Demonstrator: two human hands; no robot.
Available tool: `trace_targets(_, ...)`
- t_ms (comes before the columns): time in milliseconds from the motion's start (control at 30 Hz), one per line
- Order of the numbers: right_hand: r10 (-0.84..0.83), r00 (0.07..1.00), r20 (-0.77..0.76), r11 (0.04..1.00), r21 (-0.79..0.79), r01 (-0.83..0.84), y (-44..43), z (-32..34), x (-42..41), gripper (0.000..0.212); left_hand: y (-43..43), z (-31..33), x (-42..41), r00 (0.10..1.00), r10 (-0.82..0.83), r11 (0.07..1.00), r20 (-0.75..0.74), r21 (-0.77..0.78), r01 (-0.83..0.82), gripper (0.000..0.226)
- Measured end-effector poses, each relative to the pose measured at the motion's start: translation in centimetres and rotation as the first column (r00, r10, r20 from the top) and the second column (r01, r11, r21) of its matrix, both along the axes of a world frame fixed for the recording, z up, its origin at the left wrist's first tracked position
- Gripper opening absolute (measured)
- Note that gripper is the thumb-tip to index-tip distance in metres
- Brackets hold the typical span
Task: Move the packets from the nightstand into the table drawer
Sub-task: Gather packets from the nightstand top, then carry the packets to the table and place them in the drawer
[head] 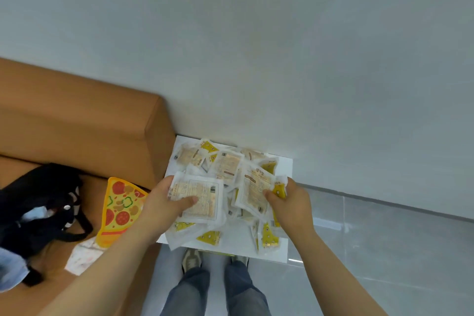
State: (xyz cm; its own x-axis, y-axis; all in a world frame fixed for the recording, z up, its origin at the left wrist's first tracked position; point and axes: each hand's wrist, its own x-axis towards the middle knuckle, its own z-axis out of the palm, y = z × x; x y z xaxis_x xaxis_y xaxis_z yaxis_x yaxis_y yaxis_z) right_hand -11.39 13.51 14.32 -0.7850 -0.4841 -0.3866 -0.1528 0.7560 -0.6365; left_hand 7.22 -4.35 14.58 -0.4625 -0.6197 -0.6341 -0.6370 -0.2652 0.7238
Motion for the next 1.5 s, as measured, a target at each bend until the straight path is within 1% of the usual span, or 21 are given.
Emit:
trace_targets(67, -0.013, 0.999, -0.031, 1.000, 0.010, 0.014, 0.4, 2.0, 0.7, 0.012, 0.0, 1.8, 0.3, 1.000, -0.013, 0.999, -0.027, -0.033, 0.012, 0.036)
trace_targets(133, -0.024, 0.998, -0.064, 1.000, 0.018, 0.025, 0.9, 4.2, 1.3, 0.019, -0.1, 3.7, 0.3, 0.998, -0.024, 0.998, -0.064, -0.056, 0.021, 0.039)
trace_targets(200, -0.023, 0.993, -0.114, 0.999, 0.045, 0.028, 1.7, 6.6, 1.9, 0.028, 0.0, 5.8, 0.0, 0.994, -0.066, 0.994, -0.092, -0.092, 0.057, 0.039)
trace_targets(300, -0.031, 0.980, -0.197, 0.998, 0.053, 0.042, 3.3, 10.5, 2.5, 0.033, 0.3, 9.2, -0.9, 0.979, -0.149, 0.975, -0.138, -0.183, 0.123, 0.036)
trace_targets(400, -0.094, 0.957, -0.274, 0.995, 0.017, 0.103, 5.7, 14.8, 2.9, 0.026, 1.3, 12.9, -2.6, 0.953, -0.242, 0.946, -0.181, -0.264, 0.190, 0.032)
trace_targets(500, -0.170, 0.927, -0.336, 0.985, -0.027, 0.170, 8.9, 18.7, 2.9, 0.015, 3.4, 16.4, -4.7, 0.918, -0.322, 0.919, -0.232, -0.309, 0.245, 0.031)
trace_targets(600, -0.256, 0.877, -0.408, 0.966, -0.086, 0.242, 13.0, 22.0, 2.9, 0.016, 7.0, 19.7, -7.2, 0.867, -0.407, 0.880, -0.287, -0.377, 0.289, 0.027)
trace_targets(667, -0.321, 0.835, -0.447, 0.947, -0.138, 0.290, 16.3, 24.1, 3.0, 0.015, 10.1, 21.9, -8.7, 0.824, -0.464, 0.852, -0.324, -0.418, 0.315, 0.028)
trace_targets(733, -0.384, 0.794, -0.470, 0.923, -0.180, 0.340, 20.1, 25.9, 3.3, 0.013, 13.8, 23.8, -9.9, 0.779, -0.504, 0.840, -0.374, -0.424, 0.339, 0.028)
trace_targets(933, -0.546, 0.662, -0.513, 0.835, -0.269, 0.479, 33.7, 30.1, 5.6, 0.011, 27.3, 27.9, -12.2, 0.663, -0.580, 0.814, -0.474, -0.365, 0.452, 0.028)
trace_targets(1033, -0.617, 0.587, -0.523, 0.778, -0.297, 0.554, 41.1, 31.1, 7.2, 0.009, 34.9, 29.0, -12.6, 0.592, -0.616, 0.784, -0.519, -0.331, 0.525, 0.029)
trace_targets(1200, -0.721, 0.450, -0.527, 0.664, -0.338, 0.667, 52.6, 32.3, 10.1, 0.008, 47.2, 29.8, -13.5, 0.458, -0.696, 0.690, -0.553, -0.339, 0.640, 0.027)
trace_targets(1333, -0.752, 0.346, -0.561, 0.580, -0.316, 0.751, 60.3, 32.5, 12.2, 0.008, 55.7, 30.2, -14.6, 0.357, -0.766, 0.584, -0.534, -0.348, 0.733, 0.028)
trace_targets(1500, -0.768, 0.209, -0.605, 0.448, -0.275, 0.851, 68.6, 32.7, 13.9, 0.009, 65.6, 30.3, -17.0, 0.210, -0.831, 0.436, -0.515, -0.369, 0.821, 0.028)
